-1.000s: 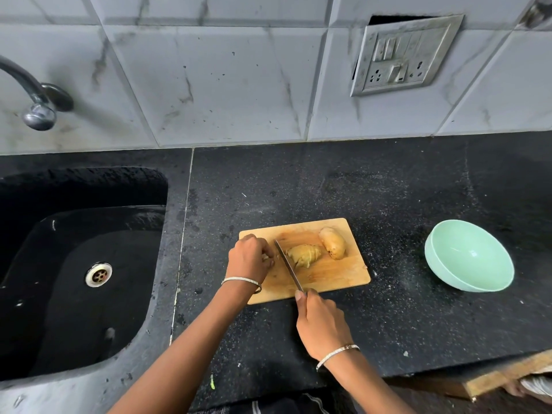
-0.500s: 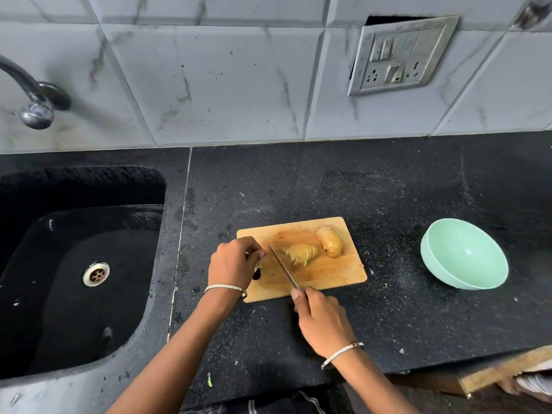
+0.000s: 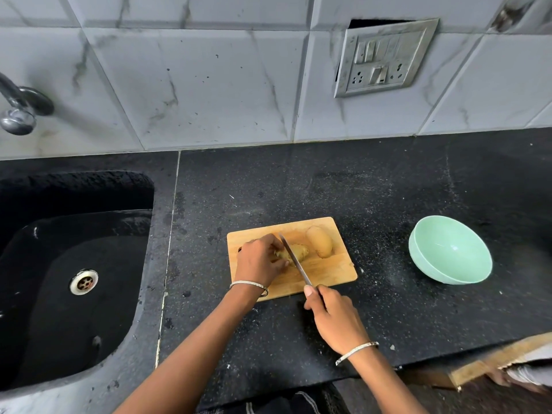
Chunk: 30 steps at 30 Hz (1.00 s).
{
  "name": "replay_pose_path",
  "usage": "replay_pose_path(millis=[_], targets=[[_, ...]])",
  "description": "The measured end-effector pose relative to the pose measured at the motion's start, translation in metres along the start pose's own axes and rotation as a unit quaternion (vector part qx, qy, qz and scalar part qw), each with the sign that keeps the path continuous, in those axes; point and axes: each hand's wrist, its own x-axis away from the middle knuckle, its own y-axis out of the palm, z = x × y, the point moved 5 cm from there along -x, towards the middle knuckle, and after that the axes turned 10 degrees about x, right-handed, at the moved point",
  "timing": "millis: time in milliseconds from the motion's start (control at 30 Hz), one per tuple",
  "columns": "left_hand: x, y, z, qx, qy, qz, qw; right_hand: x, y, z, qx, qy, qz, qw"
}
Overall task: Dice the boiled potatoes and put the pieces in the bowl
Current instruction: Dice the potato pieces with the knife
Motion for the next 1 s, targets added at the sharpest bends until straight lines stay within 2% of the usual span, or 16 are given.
replay_pose_path(millis=[467, 1000], targets=[[0.007, 0.002, -0.012, 0.075, -0.009, 0.016, 0.997, -0.003, 0.002, 0.002, 0.022, -0.004, 0.002, 1.000], [0.010, -0.013, -0.018, 0.066, -0.001, 0.017, 0.998, 0.001, -0.002, 0.000, 0.021, -0.013, 0.016, 1.000]])
